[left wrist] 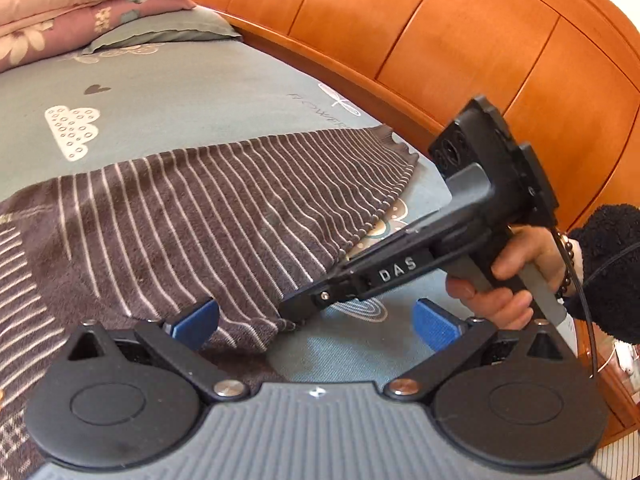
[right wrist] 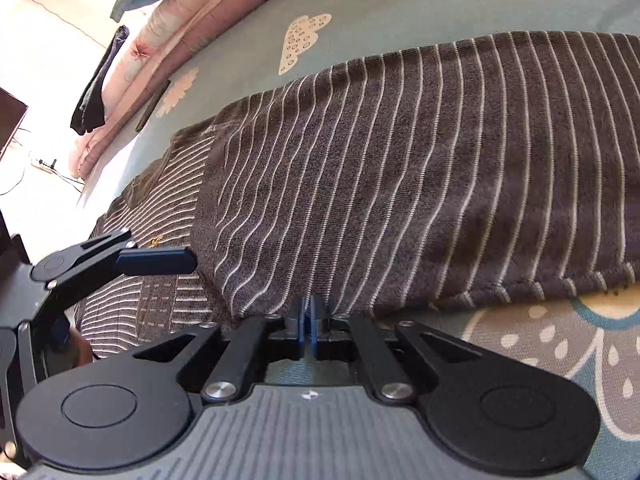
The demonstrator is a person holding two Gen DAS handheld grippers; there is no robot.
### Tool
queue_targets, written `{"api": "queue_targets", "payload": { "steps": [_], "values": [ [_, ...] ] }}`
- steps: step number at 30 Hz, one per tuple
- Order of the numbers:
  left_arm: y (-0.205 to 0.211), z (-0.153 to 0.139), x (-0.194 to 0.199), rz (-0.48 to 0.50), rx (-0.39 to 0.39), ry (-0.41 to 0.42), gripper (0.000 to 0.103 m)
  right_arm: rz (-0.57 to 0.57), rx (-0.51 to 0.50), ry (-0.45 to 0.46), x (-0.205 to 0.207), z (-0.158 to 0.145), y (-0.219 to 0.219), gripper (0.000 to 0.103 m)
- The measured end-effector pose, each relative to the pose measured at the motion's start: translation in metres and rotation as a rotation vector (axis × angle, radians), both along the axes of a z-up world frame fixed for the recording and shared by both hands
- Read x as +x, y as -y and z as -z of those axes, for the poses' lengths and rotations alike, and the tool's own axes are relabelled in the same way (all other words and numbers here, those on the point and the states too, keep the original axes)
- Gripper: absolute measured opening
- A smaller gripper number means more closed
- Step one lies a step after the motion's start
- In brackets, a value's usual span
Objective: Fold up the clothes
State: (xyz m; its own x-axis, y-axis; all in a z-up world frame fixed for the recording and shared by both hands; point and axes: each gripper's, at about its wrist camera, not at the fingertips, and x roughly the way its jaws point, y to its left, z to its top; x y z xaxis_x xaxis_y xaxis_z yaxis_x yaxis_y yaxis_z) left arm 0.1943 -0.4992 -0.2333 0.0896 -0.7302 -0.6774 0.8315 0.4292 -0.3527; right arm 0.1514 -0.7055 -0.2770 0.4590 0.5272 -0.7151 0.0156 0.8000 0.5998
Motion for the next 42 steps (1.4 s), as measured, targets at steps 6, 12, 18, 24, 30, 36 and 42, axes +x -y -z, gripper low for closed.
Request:
{"api": "queue_targets", "payload": {
  "steps": [6,12,18,24,30,36,42],
  "values": [
    [0.029,0.032,-0.008,0.061,0.092,0.019,0.102,0.180,0.083,-0.010,-0.030,-0.004,0.040,0.012],
    [0.027,0.034,-0.006,0.041,0.077,-0.003,0.102,0.625,-0.097,0.016,-0.073,-0.030,0.140,0.034],
    [0.027,0.034,-0.007,0.023,0.079,-0.004,0.102,1.062,0.038,-0.009,-0.098,0.002,0.247,0.056],
    [0.030,0.032,-0.008,0.029,0.101,0.010,0.102,0.984,-0.157,-0.075,-0.057,-0.001,0.262,0.009],
    [0.031,0.026,-0.003,0.041,0.110,-0.021,0.102,0.981,-0.230,-0.036,-0.054,-0.018,0.270,0.008],
    [0.035,0.026,-0.008,0.096,0.142,0.014,0.102,0.940,-0.314,-0.059,-0.052,-0.014,0.264,0.013],
    [0.053,0.026,-0.023,0.173,0.119,-0.033,0.102,0.909,-0.324,0.001,-0.062,-0.041,0.236,0.026]
  ]
}}
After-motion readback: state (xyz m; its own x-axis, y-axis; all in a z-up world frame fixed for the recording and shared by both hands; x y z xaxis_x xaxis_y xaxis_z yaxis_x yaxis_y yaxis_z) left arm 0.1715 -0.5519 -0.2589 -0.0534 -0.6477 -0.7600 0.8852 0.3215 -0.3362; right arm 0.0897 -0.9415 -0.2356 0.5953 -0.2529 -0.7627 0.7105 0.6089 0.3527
